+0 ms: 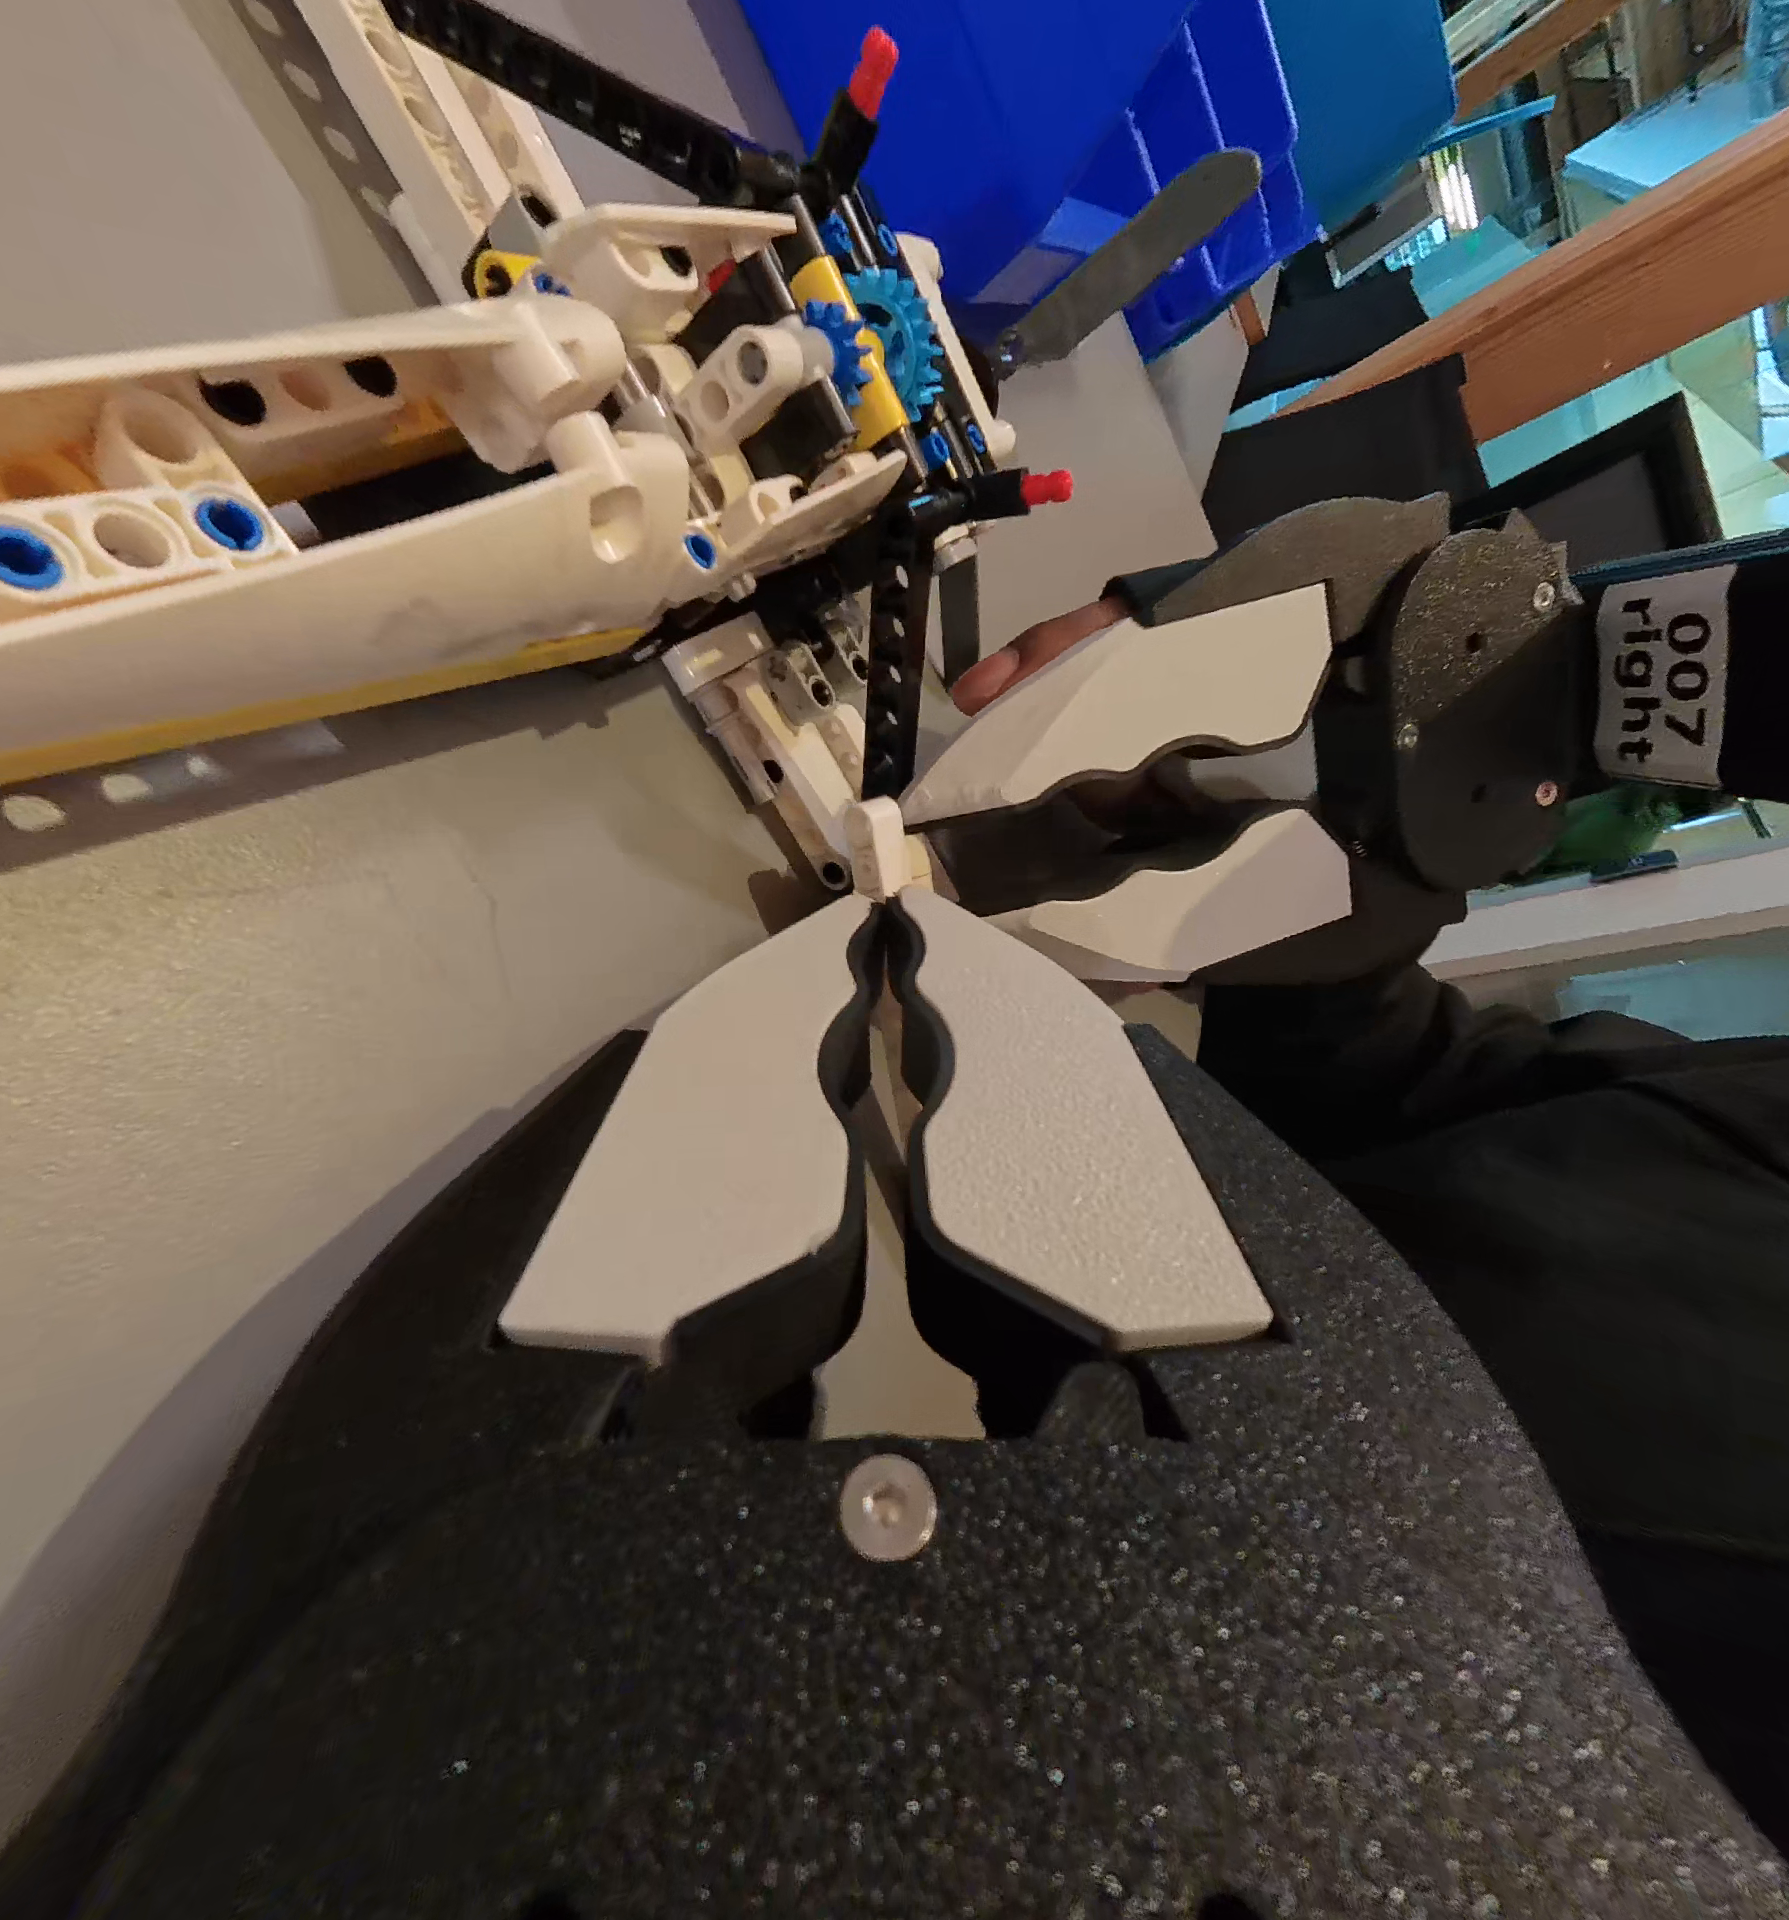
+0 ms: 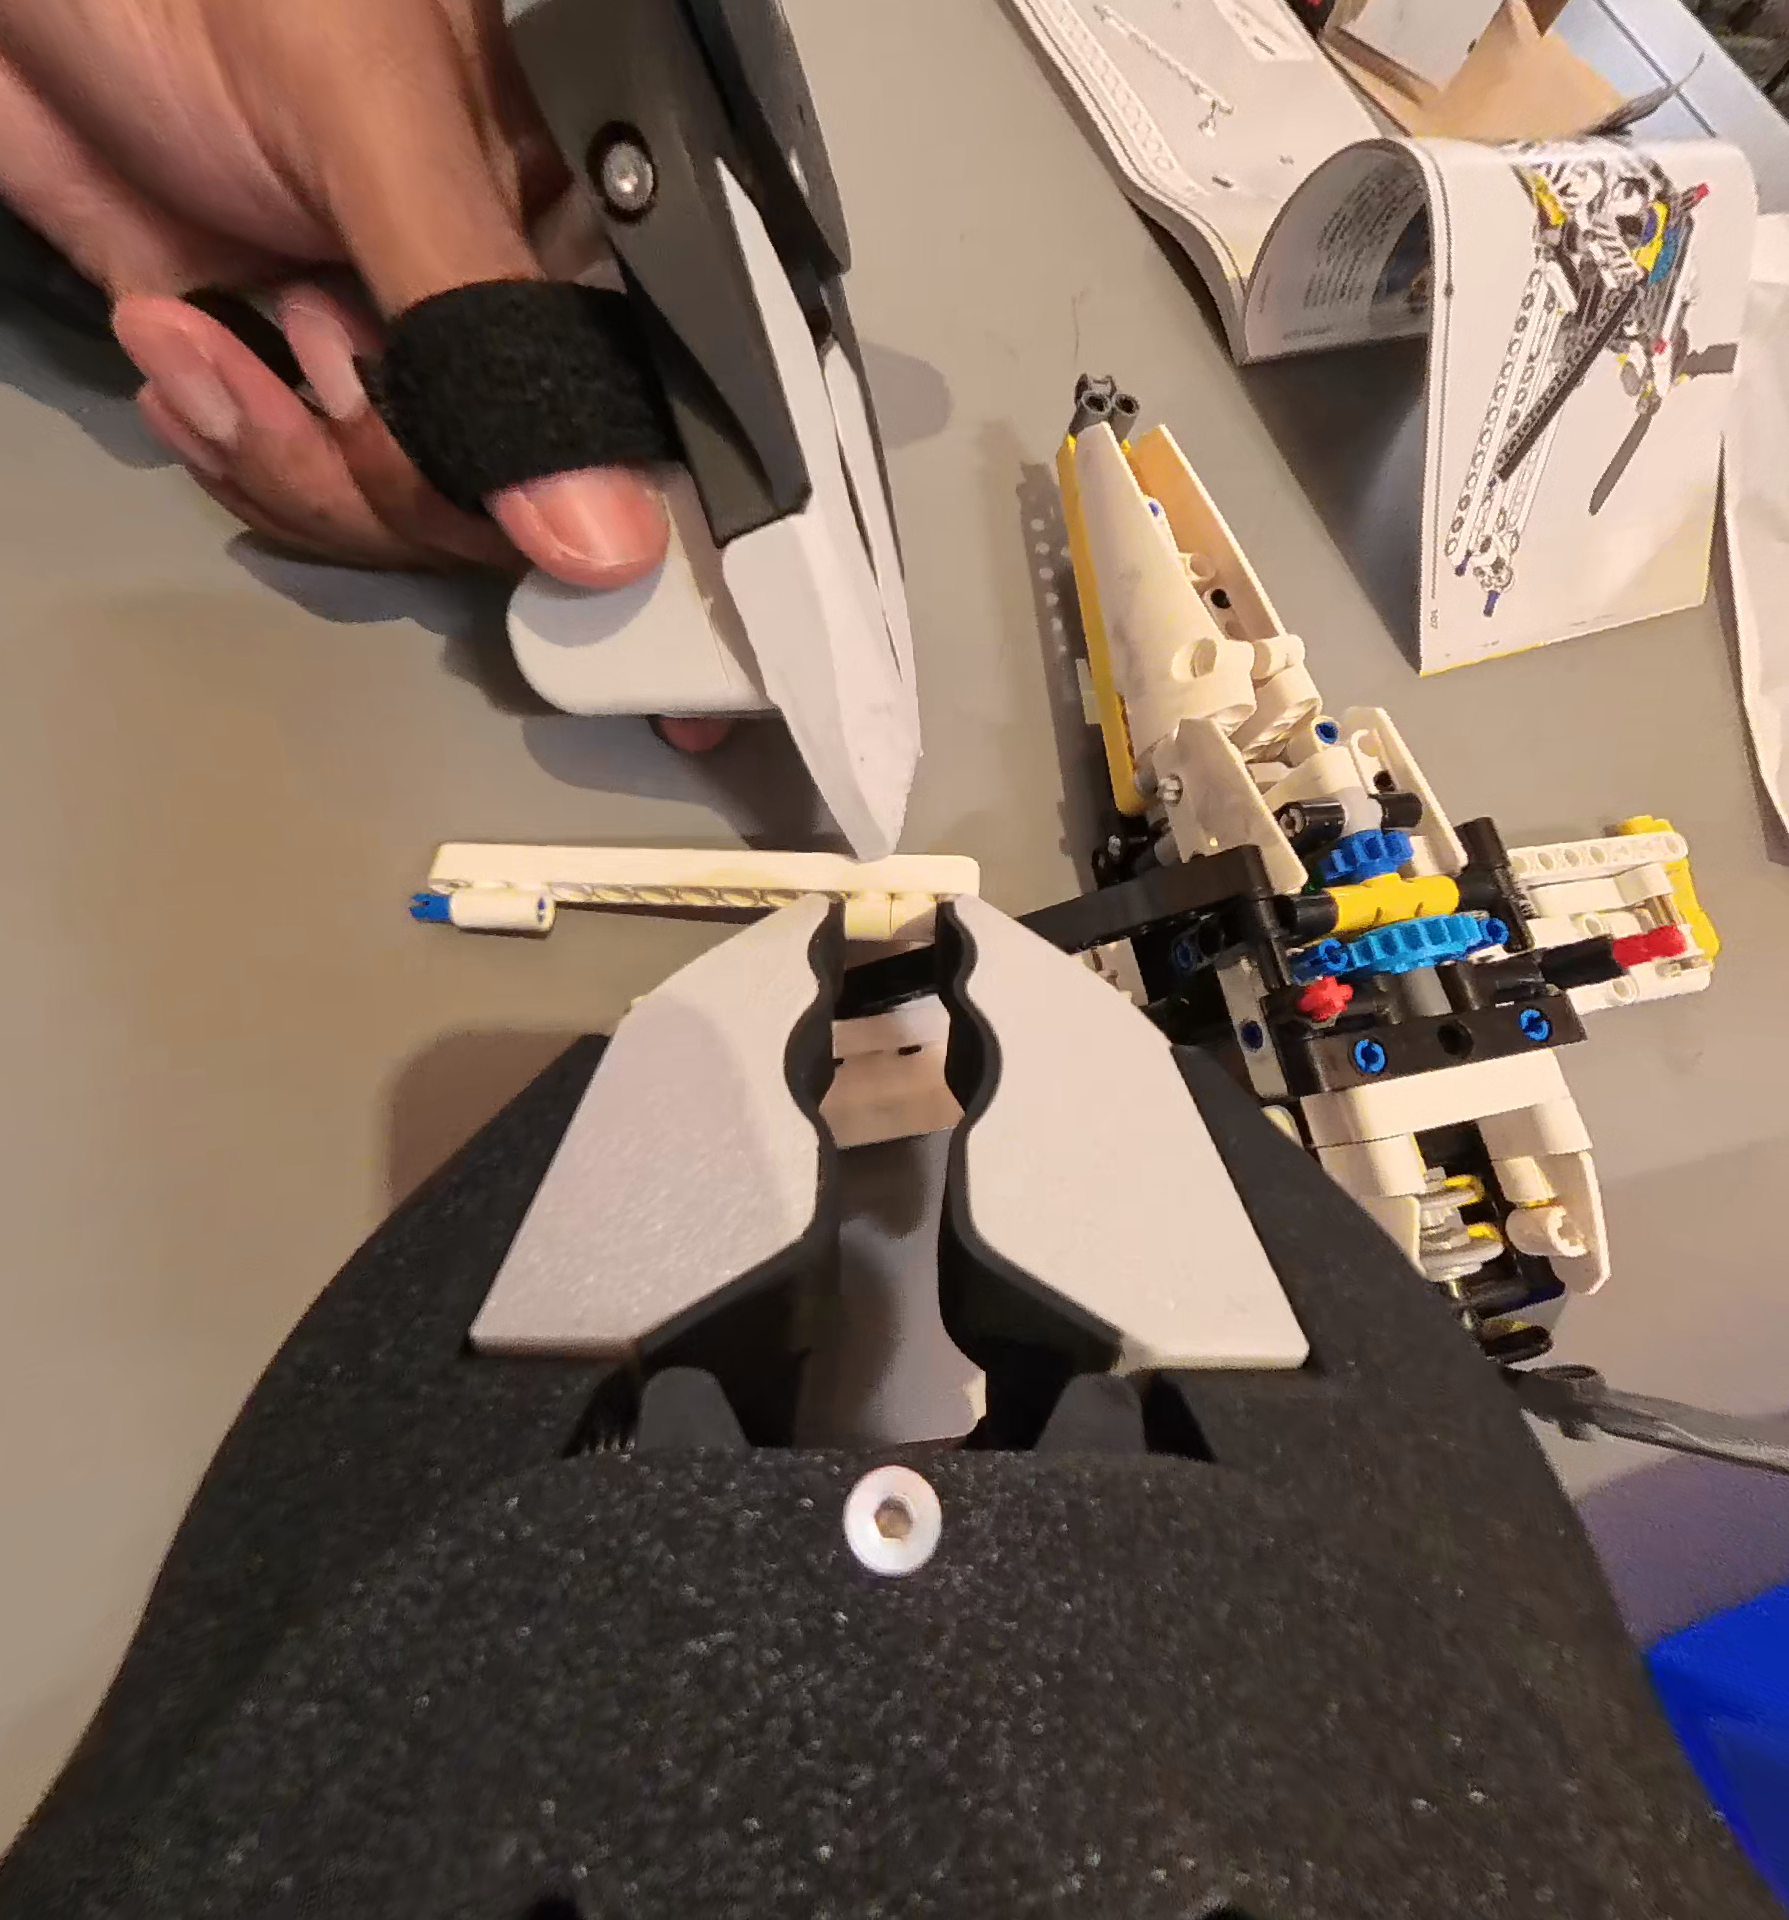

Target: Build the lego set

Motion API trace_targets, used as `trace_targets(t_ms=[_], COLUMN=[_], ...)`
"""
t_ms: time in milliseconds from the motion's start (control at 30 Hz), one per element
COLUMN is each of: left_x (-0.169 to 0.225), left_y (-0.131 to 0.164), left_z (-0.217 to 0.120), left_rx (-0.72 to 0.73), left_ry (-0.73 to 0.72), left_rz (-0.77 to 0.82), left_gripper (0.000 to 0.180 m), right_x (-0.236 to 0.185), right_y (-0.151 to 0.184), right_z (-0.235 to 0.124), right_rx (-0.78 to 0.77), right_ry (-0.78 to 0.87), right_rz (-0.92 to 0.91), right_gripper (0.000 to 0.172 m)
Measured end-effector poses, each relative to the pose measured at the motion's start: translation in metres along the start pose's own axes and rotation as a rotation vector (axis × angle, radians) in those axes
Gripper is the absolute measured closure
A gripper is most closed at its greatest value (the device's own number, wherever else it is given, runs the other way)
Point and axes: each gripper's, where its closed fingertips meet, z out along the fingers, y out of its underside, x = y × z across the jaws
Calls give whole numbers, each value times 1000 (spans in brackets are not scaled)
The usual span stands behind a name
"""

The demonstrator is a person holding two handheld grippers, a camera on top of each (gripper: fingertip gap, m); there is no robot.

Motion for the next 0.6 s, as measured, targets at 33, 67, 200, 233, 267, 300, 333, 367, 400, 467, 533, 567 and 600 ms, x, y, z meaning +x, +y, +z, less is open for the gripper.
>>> trace_targets(t_ms=[33,67,200,233,267,300,333,367,400,467,533,567,600], left_x=[-1,-1,-3,-4,-4,-3,-3,-2,-2,-2,-1,0,2], left_y=[-1,-1,-2,-2,-1,2,5,8,12,18,23,26,28], left_z=[-1,-1,-4,-4,-6,-7,-8,-9,-11,-12,-11,-8,-6], left_rx=[10,18,43,46,45,41,32,23,14,-5,-36,-52,-64], left_ry=[-10,-20,-64,-78,-93,-109,-126,-144,-162,-215,-264,-275,-281], left_rz=[5,11,44,56,73,95,117,140,166,226,287,309,324], left_gripper=[180,180,180,180,179,177,175,173,171,168,166,166,166], right_x=[1,1,1,1,1,1,1,2,3,7,8,7,5], right_y=[0,-1,-1,-2,-2,-2,-1,2,5,14,23,27,31], right_z=[0,0,-1,-2,-4,-7,-10,-13,-16,-22,-23,-22,-20], right_rx=[0,-1,-7,-8,-10,-9,-8,-13,-20,-30,-43,-57,-77], right_ry=[3,7,34,44,57,70,84,99,116,148,141,120,102], right_rz=[9,15,8,12,20,29,48,81,122,219,309,343,365], right_gripper=[155,155,151,150,149,148,147,145,144,142,140,138,138])
